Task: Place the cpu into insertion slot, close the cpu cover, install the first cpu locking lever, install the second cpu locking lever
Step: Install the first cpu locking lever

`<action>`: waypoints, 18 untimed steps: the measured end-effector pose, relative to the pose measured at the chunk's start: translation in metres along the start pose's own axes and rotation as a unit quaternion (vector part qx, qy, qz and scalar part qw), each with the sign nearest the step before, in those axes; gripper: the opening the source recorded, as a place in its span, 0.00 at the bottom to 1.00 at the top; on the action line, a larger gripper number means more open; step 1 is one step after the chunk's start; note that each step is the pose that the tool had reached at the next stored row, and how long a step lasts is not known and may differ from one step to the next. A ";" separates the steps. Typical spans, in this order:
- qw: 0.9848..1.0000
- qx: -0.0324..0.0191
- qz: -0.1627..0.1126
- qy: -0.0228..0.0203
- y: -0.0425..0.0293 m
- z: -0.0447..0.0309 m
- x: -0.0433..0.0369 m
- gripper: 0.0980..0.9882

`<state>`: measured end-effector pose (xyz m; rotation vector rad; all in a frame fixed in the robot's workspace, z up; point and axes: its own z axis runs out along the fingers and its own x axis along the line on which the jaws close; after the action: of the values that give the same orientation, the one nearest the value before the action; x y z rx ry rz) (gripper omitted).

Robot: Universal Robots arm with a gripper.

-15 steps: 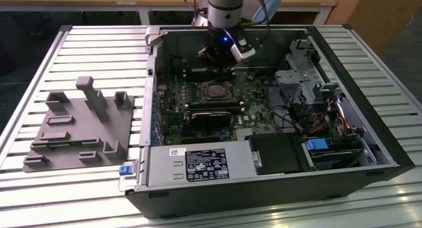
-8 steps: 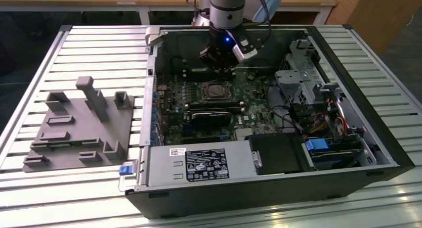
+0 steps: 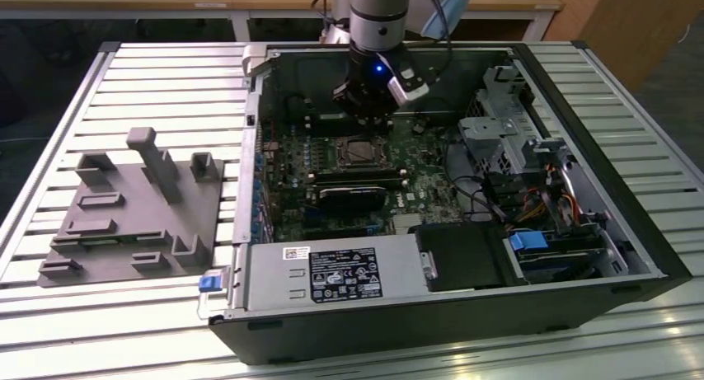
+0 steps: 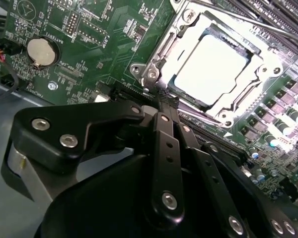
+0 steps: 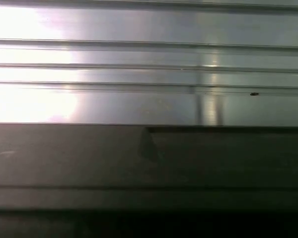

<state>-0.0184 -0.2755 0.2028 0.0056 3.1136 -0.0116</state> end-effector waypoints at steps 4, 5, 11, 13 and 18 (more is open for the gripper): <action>1.000 0.005 0.000 0.000 0.0002 0.0023 0.0000 0.01; 1.000 0.006 0.000 0.000 0.0002 0.0027 0.0000 0.01; 1.000 0.009 0.000 0.000 0.0005 0.0048 0.0001 0.01; 1.000 0.010 0.000 0.000 0.0005 0.0055 0.0002 0.01; 1.000 0.010 0.000 0.000 0.0013 0.0069 0.0001 0.01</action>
<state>-0.0183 -0.2742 0.1958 0.0052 3.1136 -0.0423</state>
